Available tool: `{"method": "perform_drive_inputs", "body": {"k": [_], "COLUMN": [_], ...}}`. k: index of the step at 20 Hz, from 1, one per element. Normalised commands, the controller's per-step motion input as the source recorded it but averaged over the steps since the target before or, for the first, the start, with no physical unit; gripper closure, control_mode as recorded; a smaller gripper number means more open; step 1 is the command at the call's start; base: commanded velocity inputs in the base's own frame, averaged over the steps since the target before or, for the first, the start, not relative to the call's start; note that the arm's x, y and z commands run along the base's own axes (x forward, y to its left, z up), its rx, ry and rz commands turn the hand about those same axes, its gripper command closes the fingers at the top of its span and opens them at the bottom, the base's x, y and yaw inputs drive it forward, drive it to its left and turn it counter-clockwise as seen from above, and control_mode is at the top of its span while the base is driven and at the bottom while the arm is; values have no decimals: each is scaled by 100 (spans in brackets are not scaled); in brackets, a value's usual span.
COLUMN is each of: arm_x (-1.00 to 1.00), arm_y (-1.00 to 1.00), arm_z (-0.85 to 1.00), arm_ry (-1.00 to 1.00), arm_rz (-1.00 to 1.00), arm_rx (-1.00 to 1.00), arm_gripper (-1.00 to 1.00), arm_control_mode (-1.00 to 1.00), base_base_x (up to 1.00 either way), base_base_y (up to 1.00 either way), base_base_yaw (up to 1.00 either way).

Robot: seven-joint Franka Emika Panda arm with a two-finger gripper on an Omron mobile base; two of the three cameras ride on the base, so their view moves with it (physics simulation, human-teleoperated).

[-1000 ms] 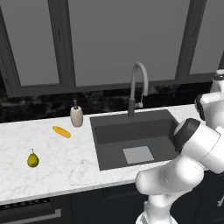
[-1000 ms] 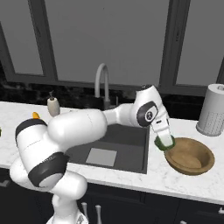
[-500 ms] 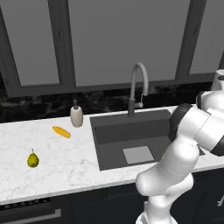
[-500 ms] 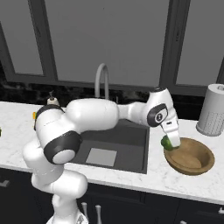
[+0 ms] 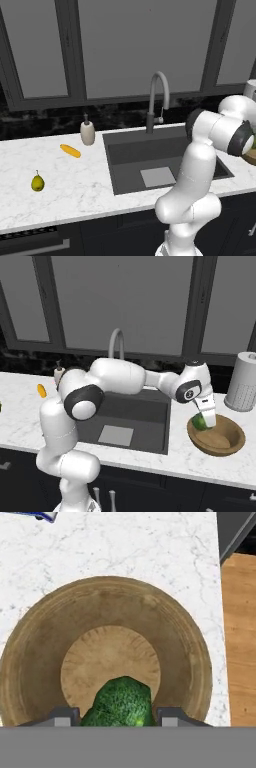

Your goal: Pick the broccoli from the sink and place it in the bowl. Then pick the bowl and place it in the microwave. Then close the microwave door and press the start button.

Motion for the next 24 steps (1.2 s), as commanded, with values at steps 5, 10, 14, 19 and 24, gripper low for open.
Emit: {"method": "perform_drive_inputs", "body": {"k": [5,10,14,19,24], "arm_x": [23,25,32,30,25], "arm_y": [-31,-30,-17,-13,-1], "arm_z": [-21,-27,-28,-33,-39], "arm_ry": [0,0,0,0,0], "arm_rz": [0,0,0,0,0], "arm_rx": [4,7,6,5,2], "arm_gripper": [100,100,100,100,100], "arm_control_mode": [-100,-100,-100,-100,-100], "base_base_x": [0,0,0,0,0], "base_base_y": [0,0,0,0,0], "base_base_yaw": [0,0,0,0,0]}}
